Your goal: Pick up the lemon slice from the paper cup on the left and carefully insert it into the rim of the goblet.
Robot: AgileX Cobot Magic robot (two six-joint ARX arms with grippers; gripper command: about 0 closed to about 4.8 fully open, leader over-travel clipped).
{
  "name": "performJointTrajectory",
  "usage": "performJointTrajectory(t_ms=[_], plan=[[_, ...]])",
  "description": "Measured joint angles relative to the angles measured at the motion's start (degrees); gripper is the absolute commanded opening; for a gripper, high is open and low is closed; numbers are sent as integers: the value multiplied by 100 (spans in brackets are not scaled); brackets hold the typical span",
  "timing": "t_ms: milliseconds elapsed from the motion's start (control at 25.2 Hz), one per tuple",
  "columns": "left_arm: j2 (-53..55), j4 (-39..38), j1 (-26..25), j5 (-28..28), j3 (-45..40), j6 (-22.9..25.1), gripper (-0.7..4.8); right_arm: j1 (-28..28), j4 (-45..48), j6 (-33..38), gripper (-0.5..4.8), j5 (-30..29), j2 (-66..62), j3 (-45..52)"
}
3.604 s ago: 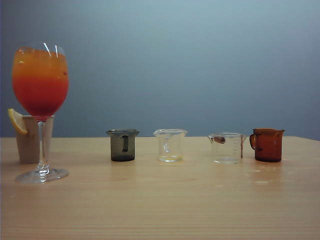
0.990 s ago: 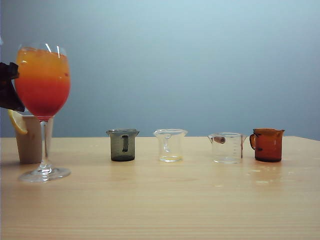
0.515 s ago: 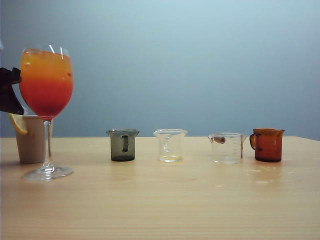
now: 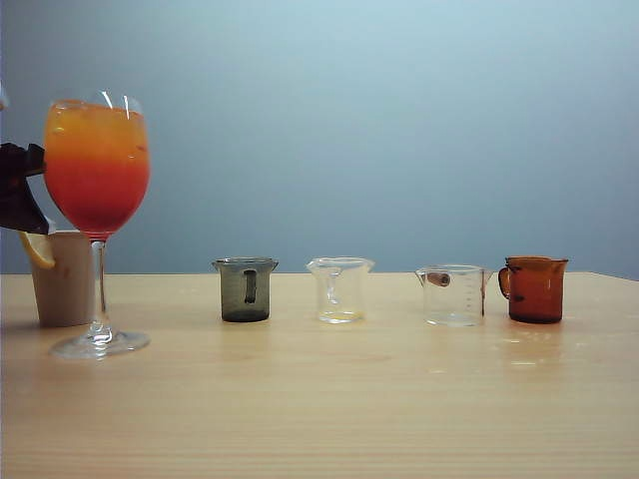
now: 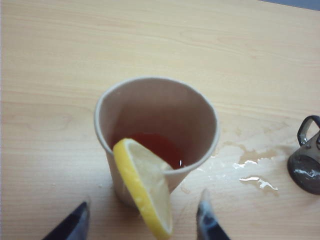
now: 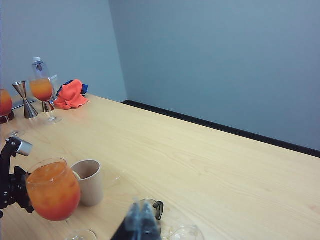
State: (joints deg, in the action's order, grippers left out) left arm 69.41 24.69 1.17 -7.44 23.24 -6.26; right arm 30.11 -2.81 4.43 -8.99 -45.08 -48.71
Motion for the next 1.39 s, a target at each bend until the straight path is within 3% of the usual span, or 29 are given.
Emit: performJointTrajectory(t_ms=[634, 673, 753, 792, 1188, 1386], plan=[[249, 175, 2, 4, 0, 0, 266, 0, 0, 0, -4, 0, 0, 0], [249, 175, 2, 4, 0, -2, 252, 0, 0, -2, -4, 0, 0, 0], [251, 219, 2, 4, 0, 2, 12, 0, 0, 0, -4, 0, 0, 0], [251, 275, 2, 4, 0, 0, -8, 0, 0, -2, -4, 0, 0, 0], [267, 474, 2, -72, 0, -7, -6, 0, -7, 0, -4, 0, 0, 0], [254, 774, 2, -702, 2, -9, -6, 0, -37, -125, -4, 0, 0, 0]])
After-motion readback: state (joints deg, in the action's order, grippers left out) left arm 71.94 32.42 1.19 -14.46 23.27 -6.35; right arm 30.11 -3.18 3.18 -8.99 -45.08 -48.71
